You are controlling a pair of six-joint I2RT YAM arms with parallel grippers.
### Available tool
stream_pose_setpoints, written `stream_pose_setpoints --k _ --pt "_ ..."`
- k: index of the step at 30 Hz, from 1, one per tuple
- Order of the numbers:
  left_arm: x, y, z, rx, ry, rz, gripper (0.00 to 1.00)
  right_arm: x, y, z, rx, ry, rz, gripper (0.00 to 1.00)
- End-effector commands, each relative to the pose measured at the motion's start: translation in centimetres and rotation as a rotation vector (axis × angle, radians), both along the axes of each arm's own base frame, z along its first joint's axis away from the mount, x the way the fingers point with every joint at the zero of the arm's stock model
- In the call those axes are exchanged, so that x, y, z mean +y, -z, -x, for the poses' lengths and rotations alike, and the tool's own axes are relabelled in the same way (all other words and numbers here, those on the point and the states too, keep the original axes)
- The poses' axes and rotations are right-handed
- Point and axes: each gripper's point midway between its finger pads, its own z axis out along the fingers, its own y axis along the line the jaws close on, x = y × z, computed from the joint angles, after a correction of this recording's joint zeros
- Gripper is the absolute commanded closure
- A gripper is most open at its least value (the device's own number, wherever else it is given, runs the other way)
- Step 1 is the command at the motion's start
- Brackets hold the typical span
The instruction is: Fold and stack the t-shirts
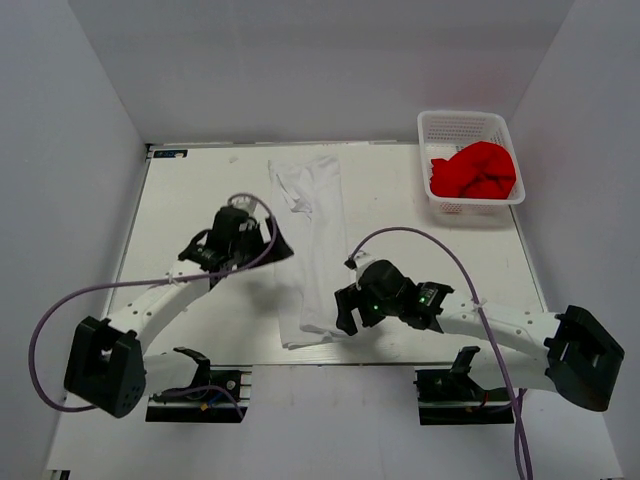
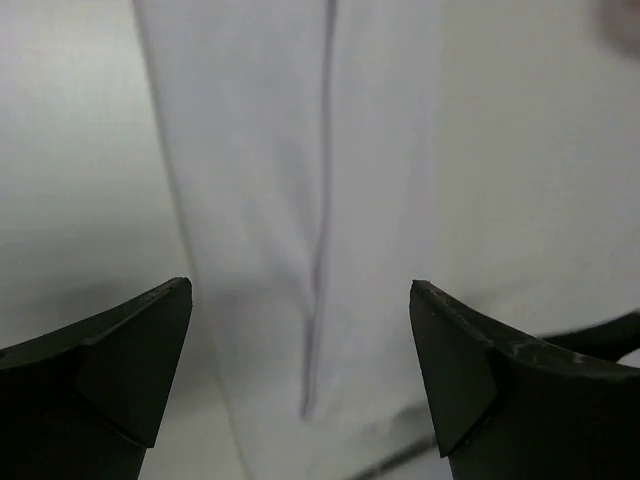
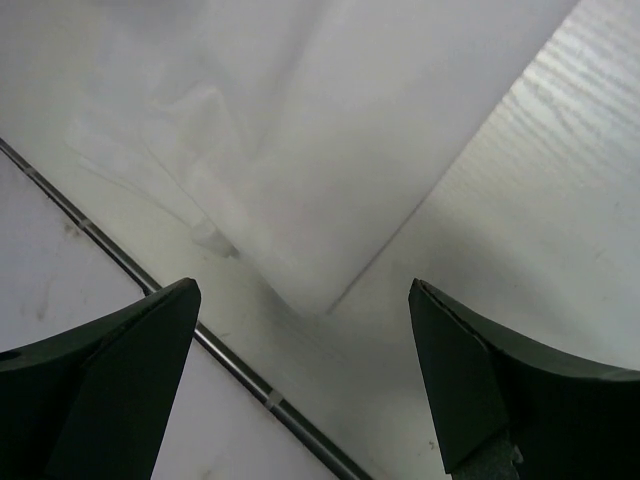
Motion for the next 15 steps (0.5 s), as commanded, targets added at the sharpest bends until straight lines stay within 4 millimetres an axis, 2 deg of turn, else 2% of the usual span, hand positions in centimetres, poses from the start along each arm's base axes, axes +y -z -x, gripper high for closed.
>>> stream_pose_setpoints --k 1,2,3,5,6,8,10,14,15 --pt "0.8 5.0 8.6 0.255 0.020 0.051 0.00 -0.9 1.1 2.3 0.145 0.005 0.016 0.09" --pt "0.5 4.2 10.0 0.230 0.049 0.094 0.00 -0.7 1.3 3.1 0.187 -0.020 0.003 0.09" --pt "0.4 5.5 12.2 0.290 0.086 0.122 0.00 -0.3 1.5 3.1 0.205 -0.014 -0.011 0.09" --pt "0.2 5.6 13.9 0.304 0.122 0.151 0.06 0.0 2.0 4.2 0.257 -0.053 -0.032 0.09" --pt "-0.2 5.9 15.5 0.322 0.174 0.179 0.06 0.3 2.2 4.0 0.260 -0.047 -0.040 0.09" --pt "-0.8 6.0 16.6 0.326 0.227 0.214 0.06 0.6 2.4 4.0 0.285 -0.036 -0.043 0.09" --pt "-1.2 7.4 18.6 0.392 0.285 0.225 0.09 0.9 2.9 4.0 0.311 -0.023 -0.044 0.09" --pt "-1.1 9.6 20.2 0.482 0.307 0.182 0.18 0.4 3.9 4.7 0.372 0.015 -0.039 0.09" --pt "-1.1 9.8 20.3 0.494 0.304 0.165 0.24 0.3 4.0 4.3 0.361 0.031 -0.034 0.09"
